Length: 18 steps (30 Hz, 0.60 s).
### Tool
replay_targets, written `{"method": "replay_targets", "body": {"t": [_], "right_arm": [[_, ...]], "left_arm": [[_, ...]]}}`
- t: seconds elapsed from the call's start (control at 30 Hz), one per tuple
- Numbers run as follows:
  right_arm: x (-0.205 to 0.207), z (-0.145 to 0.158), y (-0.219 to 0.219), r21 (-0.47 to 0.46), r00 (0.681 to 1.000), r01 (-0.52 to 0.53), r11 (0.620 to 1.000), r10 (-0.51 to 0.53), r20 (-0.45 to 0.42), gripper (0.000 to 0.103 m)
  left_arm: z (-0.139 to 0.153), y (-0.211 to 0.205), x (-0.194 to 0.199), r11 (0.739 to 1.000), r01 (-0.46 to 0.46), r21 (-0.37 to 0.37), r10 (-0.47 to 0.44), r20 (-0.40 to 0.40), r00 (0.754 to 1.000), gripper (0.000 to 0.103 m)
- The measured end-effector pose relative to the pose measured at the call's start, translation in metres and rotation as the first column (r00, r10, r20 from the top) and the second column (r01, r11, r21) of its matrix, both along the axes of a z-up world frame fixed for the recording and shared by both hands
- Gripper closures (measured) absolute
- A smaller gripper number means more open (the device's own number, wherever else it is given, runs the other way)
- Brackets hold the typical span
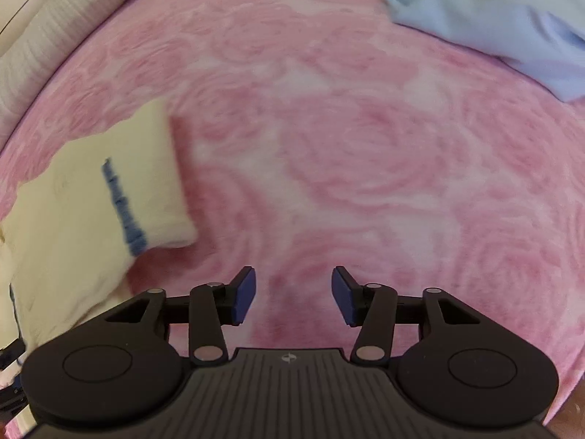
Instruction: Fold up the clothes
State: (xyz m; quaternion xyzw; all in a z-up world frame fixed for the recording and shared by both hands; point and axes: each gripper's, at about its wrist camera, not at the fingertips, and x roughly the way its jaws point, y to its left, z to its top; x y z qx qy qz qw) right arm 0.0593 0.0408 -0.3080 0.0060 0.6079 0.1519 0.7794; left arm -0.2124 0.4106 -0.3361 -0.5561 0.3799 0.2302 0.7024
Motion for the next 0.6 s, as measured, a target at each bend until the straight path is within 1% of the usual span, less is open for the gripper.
{"method": "replay_targets", "body": {"t": [0.07,0.1,0.13,0.17,0.2,0.23,0.27,0.3,0.33,0.4,0.43,0.5,0.53,0.6], "right_arm": [[-0.005,-0.001,-0.005,0.002,1.000,0.004,1.000,-0.004,-0.008,0.049],[-0.007,-0.002,-0.007,0.003,1.000,0.007,1.000,-0.006,-0.012,0.049],[-0.010,-0.003,-0.009,0.004,1.000,0.009,1.000,-0.009,-0.016,0.049],[-0.012,-0.003,-0.012,0.005,1.000,0.011,1.000,-0.011,-0.019,0.049],[-0.015,-0.004,-0.014,0.006,1.000,0.013,1.000,-0.013,-0.023,0.049],[-0.017,-0.004,-0.016,0.007,1.000,0.015,1.000,-0.015,-0.027,0.049],[-0.020,-0.005,-0.018,0.008,0.999,0.017,1.000,-0.017,-0.031,0.049],[-0.019,-0.004,-0.013,0.012,1.000,0.006,1.000,-0.006,-0.024,0.049],[-0.019,-0.004,-0.009,0.016,1.000,-0.005,1.000,0.005,-0.017,0.049],[-0.018,-0.002,0.001,0.024,1.000,-0.027,0.999,0.027,-0.003,0.049],[-0.019,0.000,0.004,0.027,0.999,-0.038,0.999,0.038,0.003,0.049],[-0.019,0.001,0.014,0.037,0.998,-0.056,0.998,0.055,0.010,0.049],[-0.020,0.001,0.019,0.042,0.998,-0.064,0.997,0.064,0.012,0.049],[-0.023,-0.001,0.031,0.051,0.997,-0.082,0.995,0.082,0.007,0.049]], "left_arm": [[-0.010,-0.003,0.011,1.000,0.003,0.000,-0.003,-0.030,1.000,0.063],[-0.012,-0.004,0.013,1.000,-0.005,0.004,0.005,-0.029,1.000,0.063],[-0.011,-0.005,0.014,1.000,-0.005,0.009,0.005,-0.015,1.000,0.067],[-0.008,-0.005,0.015,1.000,0.000,0.015,0.000,0.009,1.000,0.101],[-0.002,-0.005,0.014,1.000,0.003,0.026,-0.004,0.034,0.999,0.099],[0.007,-0.004,0.013,0.999,0.003,0.043,-0.006,0.060,0.998,0.099],[0.021,-0.002,0.011,0.996,0.015,0.093,-0.023,0.083,0.996,0.099],[0.041,0.001,0.009,0.984,0.037,0.173,-0.056,0.102,0.993,0.099],[0.061,0.005,0.004,0.964,0.053,0.259,-0.083,0.108,0.991,0.099],[0.094,0.018,-0.013,0.909,0.056,0.412,-0.101,0.088,0.991,0.099],[0.104,0.026,-0.024,0.886,0.055,0.461,-0.097,0.068,0.993,0.099],[0.114,0.047,-0.049,0.856,0.051,0.515,-0.069,0.015,0.998,0.099],[0.115,0.057,-0.060,0.845,0.055,0.532,-0.053,-0.019,0.998,0.099],[0.105,0.070,-0.075,0.838,0.087,0.539,-0.044,-0.092,0.995,0.099]]}}
